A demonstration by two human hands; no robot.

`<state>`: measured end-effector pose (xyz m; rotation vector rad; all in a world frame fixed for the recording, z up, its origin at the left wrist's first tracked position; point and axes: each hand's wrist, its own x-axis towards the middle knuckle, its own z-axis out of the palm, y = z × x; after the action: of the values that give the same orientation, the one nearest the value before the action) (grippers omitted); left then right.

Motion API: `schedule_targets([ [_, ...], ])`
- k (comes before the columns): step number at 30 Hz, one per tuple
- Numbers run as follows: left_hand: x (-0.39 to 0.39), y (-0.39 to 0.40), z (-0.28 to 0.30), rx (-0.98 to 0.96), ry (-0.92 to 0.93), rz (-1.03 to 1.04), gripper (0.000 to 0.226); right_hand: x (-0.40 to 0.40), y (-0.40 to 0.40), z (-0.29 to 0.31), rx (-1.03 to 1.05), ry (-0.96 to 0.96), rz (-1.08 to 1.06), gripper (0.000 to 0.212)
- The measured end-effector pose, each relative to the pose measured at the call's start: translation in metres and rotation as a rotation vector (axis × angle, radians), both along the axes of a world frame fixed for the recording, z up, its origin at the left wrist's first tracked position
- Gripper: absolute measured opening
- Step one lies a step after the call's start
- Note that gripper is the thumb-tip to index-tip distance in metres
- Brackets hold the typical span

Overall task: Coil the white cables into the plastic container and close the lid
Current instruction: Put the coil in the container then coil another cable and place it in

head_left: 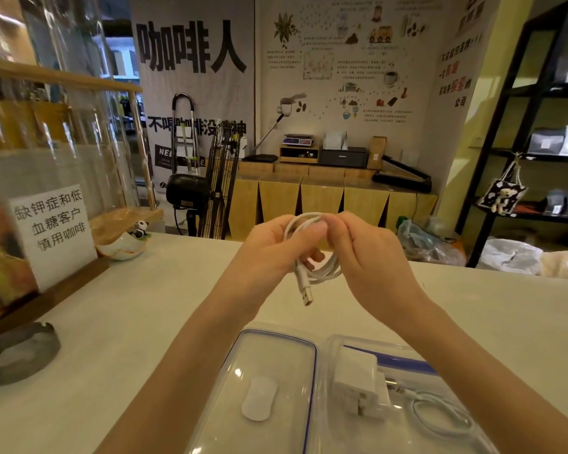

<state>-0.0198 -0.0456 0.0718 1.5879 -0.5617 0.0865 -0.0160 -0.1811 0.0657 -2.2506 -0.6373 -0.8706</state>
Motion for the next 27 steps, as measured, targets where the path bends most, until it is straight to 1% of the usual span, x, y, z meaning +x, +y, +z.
schedule_targets([
  [3, 0.003, -0.004, -0.006, 0.166, -0.102, 0.162, 0.011, 0.001, -0.004, 0.003, 0.030, 0.037, -0.073, 0.034],
  [5, 0.002, -0.006, -0.008, 0.267, -0.135, 0.220, 0.005, 0.000, -0.005, 0.002, 0.036, 0.040, -0.092, 0.032],
  [8, -0.001, -0.001, -0.005, 0.374, -0.107, 0.156, 0.011, -0.002, -0.007, 0.001, 0.052, 0.052, -0.094, 0.031],
  [11, -0.001, 0.009, 0.001, 0.464, -0.163, 0.104, 0.017, -0.005, -0.009, 0.002, 0.070, 0.113, -0.040, 0.028],
  [13, -0.002, 0.012, 0.003, 0.445, -0.172, 0.070, 0.020, -0.006, -0.009, 0.003, 0.121, 0.151, 0.030, 0.029],
  [15, -0.001, 0.011, 0.002, 0.314, -0.135, 0.011, 0.023, -0.006, -0.008, 0.003, 0.219, 0.157, 0.098, 0.032],
  [17, 0.000, 0.004, -0.002, 0.165, -0.085, -0.065, 0.029, -0.005, -0.007, 0.001, 0.295, 0.146, 0.108, 0.034],
  [19, 0.003, -0.003, -0.008, 0.077, -0.066, -0.089, 0.031, -0.003, -0.007, 0.000, 0.312, 0.119, 0.095, 0.032],
  [20, 0.004, -0.005, -0.010, 0.065, -0.071, -0.072, 0.030, -0.004, -0.007, 0.002, 0.291, 0.114, 0.093, 0.031],
  [22, 0.006, -0.007, -0.012, 0.110, -0.101, 0.007, 0.031, -0.002, -0.013, 0.005, 0.171, 0.104, 0.056, 0.031],
  [24, 0.007, -0.006, -0.015, 0.215, -0.139, 0.099, 0.031, 0.000, -0.023, 0.011, -0.014, 0.091, -0.052, 0.042],
  [25, 0.008, -0.005, -0.016, 0.274, -0.150, 0.132, 0.032, 0.001, -0.028, 0.014, -0.045, 0.087, -0.083, 0.045],
  [26, 0.008, -0.005, -0.017, 0.331, -0.151, 0.155, 0.032, 0.001, -0.031, 0.020, -0.013, 0.104, -0.074, 0.043],
  [27, 0.009, -0.005, -0.018, 0.373, -0.139, 0.169, 0.033, 0.001, -0.032, 0.025, 0.082, 0.183, -0.022, 0.039],
])
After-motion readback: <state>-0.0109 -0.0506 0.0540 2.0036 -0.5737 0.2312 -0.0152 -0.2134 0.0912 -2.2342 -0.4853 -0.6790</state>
